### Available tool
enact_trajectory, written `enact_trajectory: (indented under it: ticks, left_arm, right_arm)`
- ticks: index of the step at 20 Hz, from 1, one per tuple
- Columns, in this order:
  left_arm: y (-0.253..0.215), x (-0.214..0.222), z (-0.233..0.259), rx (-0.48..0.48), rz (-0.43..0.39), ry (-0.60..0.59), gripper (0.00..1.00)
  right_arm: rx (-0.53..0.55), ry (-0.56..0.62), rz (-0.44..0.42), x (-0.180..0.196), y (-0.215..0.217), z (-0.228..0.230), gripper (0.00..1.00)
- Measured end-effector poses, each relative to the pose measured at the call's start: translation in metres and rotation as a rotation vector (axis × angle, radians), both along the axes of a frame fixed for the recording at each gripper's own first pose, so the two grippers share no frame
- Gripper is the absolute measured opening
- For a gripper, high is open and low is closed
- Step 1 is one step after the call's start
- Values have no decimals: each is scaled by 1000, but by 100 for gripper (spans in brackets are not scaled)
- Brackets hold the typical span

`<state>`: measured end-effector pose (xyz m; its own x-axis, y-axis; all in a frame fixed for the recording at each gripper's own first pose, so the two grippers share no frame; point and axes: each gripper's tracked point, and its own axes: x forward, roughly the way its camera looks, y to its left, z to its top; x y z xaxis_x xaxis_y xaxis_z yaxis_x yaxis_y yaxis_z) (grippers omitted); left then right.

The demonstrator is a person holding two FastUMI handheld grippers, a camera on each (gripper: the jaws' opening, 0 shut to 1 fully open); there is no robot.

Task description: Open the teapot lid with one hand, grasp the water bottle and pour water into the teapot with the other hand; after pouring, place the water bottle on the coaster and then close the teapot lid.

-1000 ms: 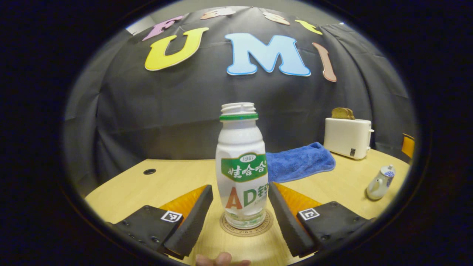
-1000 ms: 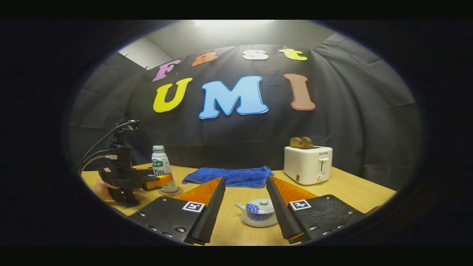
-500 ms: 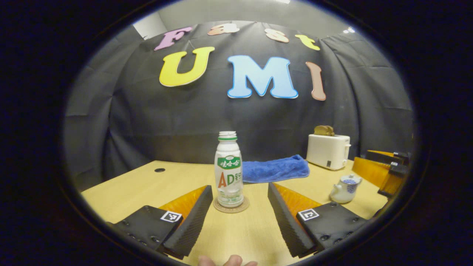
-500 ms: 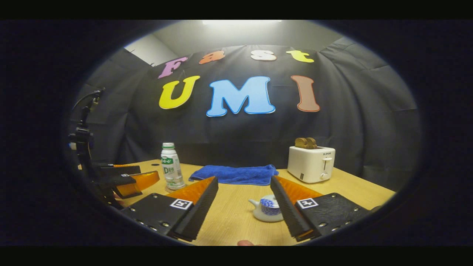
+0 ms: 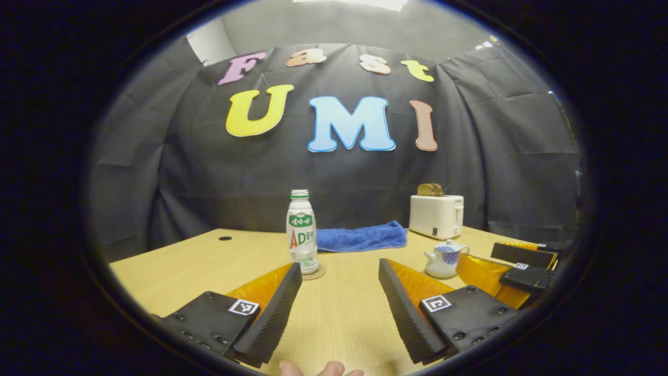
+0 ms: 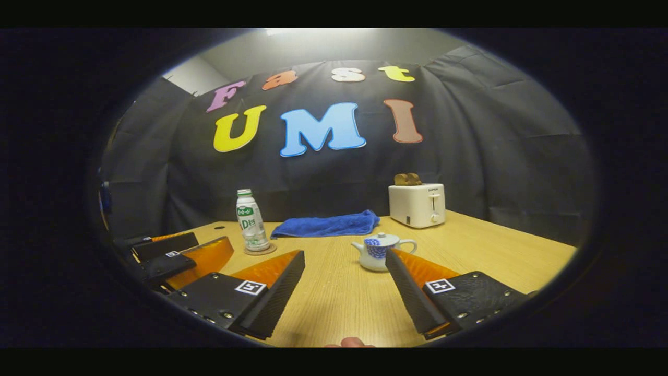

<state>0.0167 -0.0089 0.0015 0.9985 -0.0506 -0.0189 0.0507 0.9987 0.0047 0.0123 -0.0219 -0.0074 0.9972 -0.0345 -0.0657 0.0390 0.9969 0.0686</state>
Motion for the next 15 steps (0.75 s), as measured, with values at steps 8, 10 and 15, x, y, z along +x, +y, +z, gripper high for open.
enact_trajectory:
  ticks: [8,10,15]
  left_arm:
    - [10,0,-5,-22,29,18,100]
    - [10,-1,-4,-16,31,14,100]
    - [8,-3,-7,-26,36,15,100]
  right_arm:
    - [-28,-3,17,1,5,0,95]
    - [-31,-5,19,1,6,1,95]
    - [-40,-13,19,1,4,3,95]
